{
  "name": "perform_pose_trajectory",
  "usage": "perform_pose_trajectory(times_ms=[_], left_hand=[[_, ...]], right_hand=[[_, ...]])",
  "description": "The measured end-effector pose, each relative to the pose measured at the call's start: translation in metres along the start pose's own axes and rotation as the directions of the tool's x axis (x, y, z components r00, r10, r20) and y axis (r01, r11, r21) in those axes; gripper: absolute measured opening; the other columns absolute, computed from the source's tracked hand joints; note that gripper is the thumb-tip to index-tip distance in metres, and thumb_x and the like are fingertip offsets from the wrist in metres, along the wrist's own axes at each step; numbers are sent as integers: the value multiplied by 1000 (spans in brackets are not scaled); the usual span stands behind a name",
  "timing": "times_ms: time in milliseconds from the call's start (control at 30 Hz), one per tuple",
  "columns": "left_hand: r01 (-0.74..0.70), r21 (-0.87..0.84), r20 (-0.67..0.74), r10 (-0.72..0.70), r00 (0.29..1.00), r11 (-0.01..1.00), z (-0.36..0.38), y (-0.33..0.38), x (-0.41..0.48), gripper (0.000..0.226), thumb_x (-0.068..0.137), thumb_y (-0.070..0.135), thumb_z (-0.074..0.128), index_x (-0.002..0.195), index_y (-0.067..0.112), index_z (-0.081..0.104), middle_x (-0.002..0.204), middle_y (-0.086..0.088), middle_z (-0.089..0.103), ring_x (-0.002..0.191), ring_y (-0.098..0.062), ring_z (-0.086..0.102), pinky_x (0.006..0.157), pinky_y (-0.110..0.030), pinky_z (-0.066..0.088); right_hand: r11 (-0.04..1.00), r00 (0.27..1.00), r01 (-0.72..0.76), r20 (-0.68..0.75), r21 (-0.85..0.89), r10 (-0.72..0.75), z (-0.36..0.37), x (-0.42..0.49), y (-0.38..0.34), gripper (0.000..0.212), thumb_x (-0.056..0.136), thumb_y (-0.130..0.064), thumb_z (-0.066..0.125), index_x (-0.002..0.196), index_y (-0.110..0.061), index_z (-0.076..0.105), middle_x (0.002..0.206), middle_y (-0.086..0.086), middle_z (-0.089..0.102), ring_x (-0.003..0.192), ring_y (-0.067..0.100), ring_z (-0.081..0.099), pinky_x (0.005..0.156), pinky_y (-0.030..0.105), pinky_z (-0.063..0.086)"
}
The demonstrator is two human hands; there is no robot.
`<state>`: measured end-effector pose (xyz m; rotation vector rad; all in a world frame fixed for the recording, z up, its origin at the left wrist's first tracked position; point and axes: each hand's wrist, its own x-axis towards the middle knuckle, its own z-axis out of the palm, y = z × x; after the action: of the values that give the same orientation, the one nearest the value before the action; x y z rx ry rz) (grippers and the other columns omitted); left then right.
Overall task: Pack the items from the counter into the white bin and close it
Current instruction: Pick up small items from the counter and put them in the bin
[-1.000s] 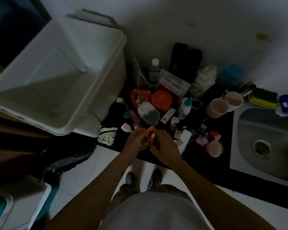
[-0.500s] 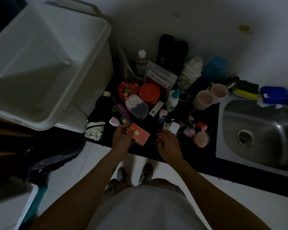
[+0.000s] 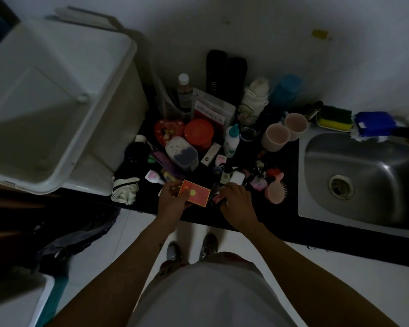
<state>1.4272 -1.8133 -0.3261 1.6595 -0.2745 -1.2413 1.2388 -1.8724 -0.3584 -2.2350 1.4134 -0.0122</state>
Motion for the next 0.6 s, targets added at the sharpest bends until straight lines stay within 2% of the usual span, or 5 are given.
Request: perform_pose_trajectory(times_ms=[133,300,367,500,600], left_hand=[[-5,24,16,5,1000,1000,3,3,5,31,92,6,63,117,15,47,109,-2,60,94,-14,65,64,-21,57],[-23,18,18,23,1000,1000,6,4,7,34,93,11,63,121,16,44,115,-7,58,102,-19,64,71,-25,57],[-15,25,13,15,1000,1000,7,5,7,33,93,11,63,121,15,45,119,-10,57,105,-23,63,74,-28,56],[-2,58,-2,2,1000,998,9,6,4,34,93,7,62,120,17,44,121,-11,55,108,-25,60,78,-32,55],[30,58,-13,-29,999,998,12,7,2,42,93,3,61,129,10,42,124,-12,54,112,-28,59,86,-38,54]], right_hand=[[1000,1000,3,-15,27,-3,-15,23,-2,59,89,-21,56,145,-19,39,154,11,30,138,33,31,106,47,36],[1000,985,14,174,-5,-12,-21,50,-4,70,90,-20,55,152,-25,24,161,15,9,145,39,16,111,52,31],[996,981,38,194,-81,-22,-21,56,-2,67,90,-21,56,151,-24,27,158,17,14,141,40,21,110,49,30],[992,993,-25,112,-123,39,-23,63,-3,62,87,-8,56,144,-17,34,139,19,34,124,42,38,100,48,38],[988,999,-30,34,-148,35,-24,65,-2,49,87,-12,58,133,-11,43,127,18,43,113,38,42,94,44,37]])
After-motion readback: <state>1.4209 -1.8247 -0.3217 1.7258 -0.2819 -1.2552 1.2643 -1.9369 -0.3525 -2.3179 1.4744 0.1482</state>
